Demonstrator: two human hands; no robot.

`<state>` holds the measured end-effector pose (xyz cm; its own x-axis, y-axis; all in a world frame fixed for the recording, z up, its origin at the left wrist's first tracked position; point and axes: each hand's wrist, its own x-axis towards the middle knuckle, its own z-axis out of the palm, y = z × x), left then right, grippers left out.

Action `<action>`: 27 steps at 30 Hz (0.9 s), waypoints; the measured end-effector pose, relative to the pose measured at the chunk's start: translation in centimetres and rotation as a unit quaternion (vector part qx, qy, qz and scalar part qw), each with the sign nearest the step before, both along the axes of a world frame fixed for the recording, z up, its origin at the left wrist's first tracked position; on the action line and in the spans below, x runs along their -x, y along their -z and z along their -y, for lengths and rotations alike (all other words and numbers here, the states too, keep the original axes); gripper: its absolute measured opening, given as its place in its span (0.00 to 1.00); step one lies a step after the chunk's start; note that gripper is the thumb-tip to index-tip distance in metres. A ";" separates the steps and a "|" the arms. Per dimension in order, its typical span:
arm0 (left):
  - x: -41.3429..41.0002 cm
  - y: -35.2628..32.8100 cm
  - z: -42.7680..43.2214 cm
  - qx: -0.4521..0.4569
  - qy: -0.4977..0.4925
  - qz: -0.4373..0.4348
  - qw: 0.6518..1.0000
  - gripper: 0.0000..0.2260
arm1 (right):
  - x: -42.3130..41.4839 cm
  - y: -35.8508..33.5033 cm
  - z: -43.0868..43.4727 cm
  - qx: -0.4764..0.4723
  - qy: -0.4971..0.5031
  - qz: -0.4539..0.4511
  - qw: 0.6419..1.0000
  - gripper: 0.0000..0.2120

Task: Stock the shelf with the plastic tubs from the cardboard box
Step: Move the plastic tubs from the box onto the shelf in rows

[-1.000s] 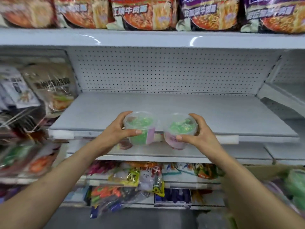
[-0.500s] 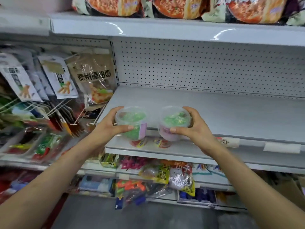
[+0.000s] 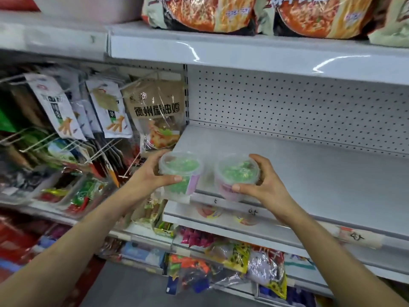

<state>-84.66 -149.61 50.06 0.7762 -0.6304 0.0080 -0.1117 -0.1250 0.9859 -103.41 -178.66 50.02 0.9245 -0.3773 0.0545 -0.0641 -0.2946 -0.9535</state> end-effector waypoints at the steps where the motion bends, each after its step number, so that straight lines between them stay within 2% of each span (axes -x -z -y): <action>1: -0.3 0.1 -0.1 0.002 -0.003 0.004 1.000 0.41 | -0.7 0.3 0.0 0.003 -0.006 -0.003 1.000 0.53; 5: -3.0 -0.5 0.2 0.018 -0.023 0.012 1.000 0.38 | -3.9 0.2 -0.4 -0.003 0.014 0.004 1.000 0.52; 11: -8.1 -0.3 0.7 0.022 0.017 0.020 0.999 0.35 | -7.2 0.8 -1.2 0.010 0.051 -0.022 0.998 0.54; 15: -11.7 -0.1 0.0 0.026 0.032 0.019 0.999 0.42 | -10.3 0.7 -2.8 0.013 0.069 -0.021 0.997 0.51; 20: -14.6 0.3 0.7 0.027 0.089 0.015 0.996 0.41 | -13.0 0.9 -3.3 0.012 0.112 -0.003 0.994 0.50; 27: -16.9 0.8 1.8 0.033 0.117 0.014 0.992 0.40 | -14.6 1.7 -3.5 0.019 0.121 -0.012 0.992 0.51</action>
<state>-67.73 -151.38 49.23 0.6069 -0.7913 0.0747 -0.1584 -0.0283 0.9870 -88.85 -175.20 48.28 0.8086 -0.5861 0.0514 -0.1603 -0.3035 -0.9392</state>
